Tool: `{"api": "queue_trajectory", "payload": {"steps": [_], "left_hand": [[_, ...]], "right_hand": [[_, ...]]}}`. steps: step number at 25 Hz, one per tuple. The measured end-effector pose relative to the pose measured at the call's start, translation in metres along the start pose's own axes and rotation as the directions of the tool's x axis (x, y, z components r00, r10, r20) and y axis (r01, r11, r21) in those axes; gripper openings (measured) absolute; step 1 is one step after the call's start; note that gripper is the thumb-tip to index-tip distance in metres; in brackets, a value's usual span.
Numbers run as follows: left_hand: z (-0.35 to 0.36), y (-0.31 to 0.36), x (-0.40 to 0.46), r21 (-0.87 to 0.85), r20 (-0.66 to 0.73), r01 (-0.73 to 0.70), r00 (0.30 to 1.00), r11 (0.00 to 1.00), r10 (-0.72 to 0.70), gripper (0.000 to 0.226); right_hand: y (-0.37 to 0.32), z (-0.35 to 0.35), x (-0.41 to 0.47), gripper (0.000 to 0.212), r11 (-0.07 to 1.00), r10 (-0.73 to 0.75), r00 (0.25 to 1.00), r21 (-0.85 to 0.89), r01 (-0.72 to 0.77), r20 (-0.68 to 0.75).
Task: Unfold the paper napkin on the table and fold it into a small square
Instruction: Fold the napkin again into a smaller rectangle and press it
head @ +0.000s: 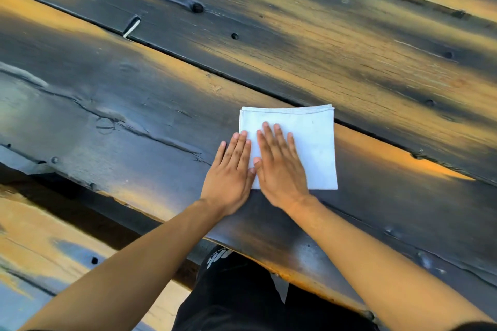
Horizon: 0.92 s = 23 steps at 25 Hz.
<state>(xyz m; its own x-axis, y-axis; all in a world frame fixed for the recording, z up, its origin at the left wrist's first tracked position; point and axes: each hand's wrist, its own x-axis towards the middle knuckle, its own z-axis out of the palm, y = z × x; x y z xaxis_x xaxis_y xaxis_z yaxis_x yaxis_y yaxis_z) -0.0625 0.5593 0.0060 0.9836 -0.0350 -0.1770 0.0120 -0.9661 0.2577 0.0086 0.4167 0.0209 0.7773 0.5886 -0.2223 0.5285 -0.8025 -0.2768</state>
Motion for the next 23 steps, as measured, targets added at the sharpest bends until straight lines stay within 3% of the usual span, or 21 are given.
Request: {"api": "queue_trajectory", "payload": {"steps": [3,8,14,20,23], "left_hand": [[0.007,-0.003,0.0,0.072,0.016,0.028,0.999,0.997,-0.029,0.065],[0.007,0.0,-0.002,0.102,0.026,0.03,0.999,0.994,-0.033,0.068],[0.007,0.0,-0.001,0.101,0.04,0.042,0.998,0.994,-0.046,0.069],[0.008,0.002,0.0,0.101,0.022,0.041,0.999,0.994,-0.044,0.066],[0.008,0.0,-0.001,0.11,0.025,0.04,0.999,0.993,-0.043,0.066]], "right_hand": [[0.005,0.015,-0.005,0.063,0.997,0.001,0.999,-0.072,0.002,0.035],[0.068,0.006,-0.03,0.077,0.981,0.075,0.996,-0.185,-0.064,0.057],[0.074,-0.008,-0.036,0.076,0.97,0.189,0.981,-0.166,-0.18,0.041],[-0.001,0.006,-0.006,0.065,0.998,0.007,1.0,-0.068,-0.005,0.028],[0.008,0.014,-0.008,0.065,0.995,-0.017,0.998,-0.101,0.024,0.068]]}}
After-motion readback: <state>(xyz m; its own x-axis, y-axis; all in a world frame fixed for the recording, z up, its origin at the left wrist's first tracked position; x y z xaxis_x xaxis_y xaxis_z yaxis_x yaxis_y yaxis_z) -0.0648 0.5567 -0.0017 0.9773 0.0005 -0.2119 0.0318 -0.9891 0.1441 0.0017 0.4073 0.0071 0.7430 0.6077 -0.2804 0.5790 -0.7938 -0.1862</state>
